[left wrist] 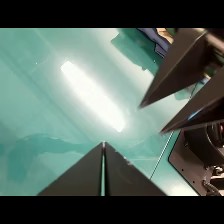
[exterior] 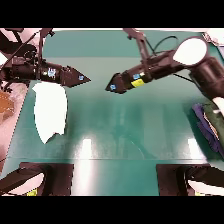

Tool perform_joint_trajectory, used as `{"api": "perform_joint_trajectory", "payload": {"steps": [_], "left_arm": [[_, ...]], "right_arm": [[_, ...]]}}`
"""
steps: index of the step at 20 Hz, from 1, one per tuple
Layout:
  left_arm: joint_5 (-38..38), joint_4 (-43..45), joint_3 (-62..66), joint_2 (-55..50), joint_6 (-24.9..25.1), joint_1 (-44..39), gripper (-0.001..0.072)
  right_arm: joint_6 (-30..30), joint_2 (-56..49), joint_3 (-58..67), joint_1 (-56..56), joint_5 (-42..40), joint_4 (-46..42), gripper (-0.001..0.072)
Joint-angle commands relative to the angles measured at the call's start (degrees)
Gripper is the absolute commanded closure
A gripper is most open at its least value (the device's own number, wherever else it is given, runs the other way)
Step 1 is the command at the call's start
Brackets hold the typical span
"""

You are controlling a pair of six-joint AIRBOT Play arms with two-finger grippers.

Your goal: Fold the shirts.

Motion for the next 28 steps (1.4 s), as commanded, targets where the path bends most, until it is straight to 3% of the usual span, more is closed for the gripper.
{"api": "perform_joint_trajectory", "payload": {"steps": [1,4,8,11,12,13,14,17,23,28], "left_arm": [[-0.02,0.02,0.0,0.04,0.0,0.0,0.0684],[0.02,0.02,0.0,0.04,0.0,0.0,0.0684],[-0.5,-2.99,0.0,0.04,-0.02,0.0,0.0684],[0.85,7.3,0.15,0.04,-3.26,0.02,0.0681],[1.42,12.48,0.33,0.13,-5.16,0.02,0.0548],[2.12,18.56,1.03,0.24,-7.91,0.0,0.0256],[2.97,24.09,1.88,0.72,-10.25,0.02,0.0213],[3.74,35.34,6.19,1.95,-12.68,1.27,0.0213],[2.27,38.58,9.42,4.37,-13.38,14.71,0.0214],[3.87,43.52,9.53,6.08,-18.23,31.85,0.0214]], "right_arm": [[-0.87,-7.58,6.91,4.15,2.54,-4.15,0.0284],[-7.43,-13.7,9.62,9.14,3.02,-5.57,0.0254],[-7.76,-16.46,10.1,14.95,1.68,-15.28,0.0254],[-7.39,-16.04,10.12,15.89,1.73,-16.17,0.0254],[-7.17,-15.98,10.12,15.52,1.73,-16.17,0.0254],[-6.62,-15.98,10.12,15.3,1.9,-16.06,0.0254],[-6.25,-15.98,10.12,14.95,1.99,-16.15,0.0254],[-5.73,-15.52,10.12,14.16,-0.59,-15.58,0.0254],[-5.7,-11.96,10.29,13.2,-9.81,-15.28,0.0254],[-6.56,-14.86,10.23,14.4,-4.52,-13.73,0.0267]]}}
